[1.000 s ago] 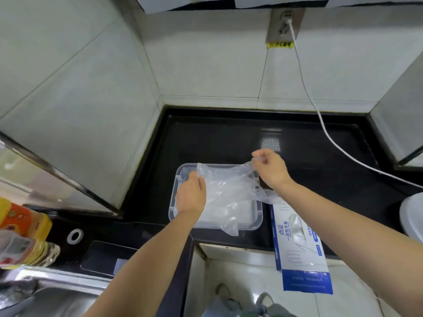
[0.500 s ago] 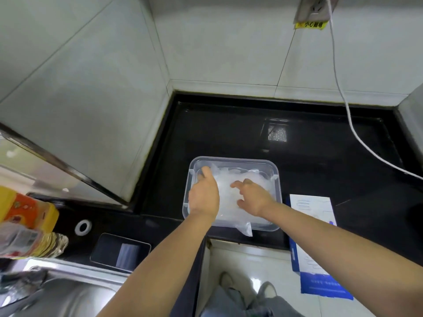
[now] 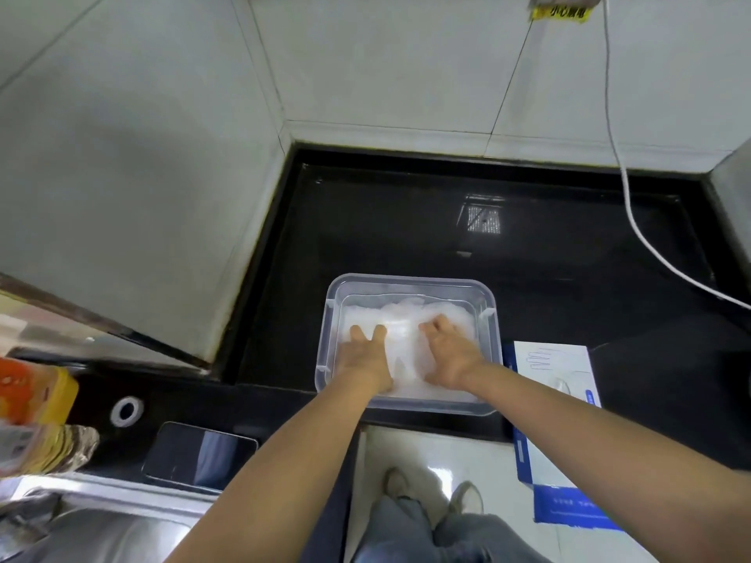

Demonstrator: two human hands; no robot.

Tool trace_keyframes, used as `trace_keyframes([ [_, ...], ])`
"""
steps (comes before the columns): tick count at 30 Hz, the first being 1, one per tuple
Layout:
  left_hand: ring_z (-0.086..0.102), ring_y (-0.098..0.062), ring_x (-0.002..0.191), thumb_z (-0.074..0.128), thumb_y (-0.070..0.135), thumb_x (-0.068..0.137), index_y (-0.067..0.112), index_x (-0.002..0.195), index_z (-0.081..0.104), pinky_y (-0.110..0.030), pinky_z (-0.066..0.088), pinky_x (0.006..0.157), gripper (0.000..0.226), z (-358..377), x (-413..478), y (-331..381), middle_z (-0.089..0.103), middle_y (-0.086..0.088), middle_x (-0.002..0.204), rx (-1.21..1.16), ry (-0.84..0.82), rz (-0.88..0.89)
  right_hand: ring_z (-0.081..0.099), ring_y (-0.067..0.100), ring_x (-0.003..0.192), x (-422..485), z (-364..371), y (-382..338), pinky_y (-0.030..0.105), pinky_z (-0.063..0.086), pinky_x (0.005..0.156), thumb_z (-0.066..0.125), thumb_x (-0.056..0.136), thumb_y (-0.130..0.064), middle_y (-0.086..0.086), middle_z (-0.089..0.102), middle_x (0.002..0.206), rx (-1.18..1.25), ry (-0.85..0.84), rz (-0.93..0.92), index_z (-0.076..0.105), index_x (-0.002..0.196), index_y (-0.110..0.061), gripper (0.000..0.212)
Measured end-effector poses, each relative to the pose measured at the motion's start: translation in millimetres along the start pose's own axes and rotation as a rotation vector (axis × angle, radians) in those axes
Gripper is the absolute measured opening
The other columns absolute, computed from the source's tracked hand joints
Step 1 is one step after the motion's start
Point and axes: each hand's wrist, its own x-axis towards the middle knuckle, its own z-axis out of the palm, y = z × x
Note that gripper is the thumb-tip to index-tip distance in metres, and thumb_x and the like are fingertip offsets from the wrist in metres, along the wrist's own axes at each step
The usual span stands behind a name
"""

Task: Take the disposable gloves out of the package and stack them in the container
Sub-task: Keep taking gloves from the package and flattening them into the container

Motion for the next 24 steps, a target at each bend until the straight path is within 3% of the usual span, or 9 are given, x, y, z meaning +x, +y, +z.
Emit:
trace_keyframes([
  [3,0.021,-0.037,0.141,0.07,0.037,0.084,0.037,0.149,-0.008,-0.046,0.038,0.109,0.101,5,4,-1,-0.006,-0.009,0.158,-0.006,-0.07,-0.015,0.032,0.025,0.137,0,1,-1,0.036,0.038,0.11,0.073,0.085,-0.029,0.007,0.024,0.15,-0.018,-0.049,-0.039,0.016,0.152,-0.016,0.089],
  [6,0.012,-0.038,0.144,0.067,0.04,0.085,0.037,0.149,-0.013,-0.048,0.033,0.112,0.103,5,5,2,-0.012,-0.008,0.158,0.038,-0.11,-0.039,0.031,0.027,0.137,4,7,2,0.04,0.039,0.11,0.076,0.082,-0.029,0.005,0.025,0.148,0.01,-0.084,-0.017,0.016,0.152,-0.019,0.092],
  [9,0.012,-0.039,0.145,0.064,0.04,0.088,0.036,0.151,-0.015,-0.05,0.034,0.112,0.101,6,5,3,-0.012,-0.01,0.159,0.086,-0.127,-0.046,0.032,0.028,0.139,3,4,4,0.04,0.035,0.113,0.07,0.088,-0.026,0.005,0.031,0.149,0.056,-0.154,-0.044,0.018,0.153,-0.019,0.083],
  [11,0.024,-0.038,0.141,0.062,0.038,0.089,0.034,0.152,-0.008,-0.046,0.04,0.108,0.095,3,3,5,-0.004,-0.012,0.16,0.101,-0.109,-0.029,0.028,0.028,0.144,-2,-3,2,0.037,0.031,0.116,0.066,0.091,-0.026,0.007,0.024,0.157,0.062,-0.156,-0.058,0.018,0.155,-0.017,0.08],
  [12,0.033,-0.036,0.136,0.061,0.036,0.09,0.031,0.153,-0.001,-0.042,0.044,0.104,0.088,-1,0,8,0.005,-0.013,0.158,0.109,-0.076,-0.02,0.03,0.026,0.143,-7,-9,2,0.034,0.032,0.115,0.065,0.092,-0.024,0.006,0.022,0.158,0.056,-0.103,-0.07,0.023,0.154,-0.015,0.075],
  [14,0.048,-0.03,0.124,0.056,0.031,0.094,0.025,0.15,0.022,-0.034,0.047,0.093,0.066,-11,-7,13,0.032,-0.013,0.148,0.127,0.068,-0.001,0.043,0.023,0.133,-16,-21,1,0.028,0.037,0.11,0.061,0.094,-0.02,0.005,0.037,0.151,0.078,0.102,-0.137,0.046,0.144,-0.015,0.053],
  [17,0.059,-0.024,0.111,0.048,0.025,0.099,0.02,0.138,0.046,-0.028,0.051,0.086,0.04,-25,-22,29,0.054,-0.008,0.133,0.059,0.346,-0.007,0.06,0.014,0.099,-35,-41,5,0.022,0.044,0.084,0.059,0.093,-0.016,0.001,0.063,0.122,0.23,0.422,-0.226,0.069,0.115,-0.016,0.024],
  [20,0.066,-0.02,0.098,0.046,0.026,0.101,0.018,0.126,0.058,-0.021,0.052,0.079,0.029,-35,-38,53,0.066,-0.004,0.118,-0.075,0.519,0.018,0.055,0.008,0.07,-52,-58,23,0.026,0.046,0.068,0.06,0.09,-0.017,-0.004,0.067,0.092,0.365,0.599,-0.21,0.073,0.093,-0.019,0.014],
  [24,0.062,-0.016,0.08,0.047,0.024,0.099,0.017,0.112,0.058,-0.017,0.042,0.059,0.018,-40,-65,103,0.065,-0.003,0.097,-0.187,0.613,0.18,0.06,0.017,0.064,-79,-62,66,0.032,0.05,0.063,0.057,0.09,-0.021,-0.007,0.062,0.065,0.435,0.616,-0.051,0.066,0.08,-0.021,0.013],
])
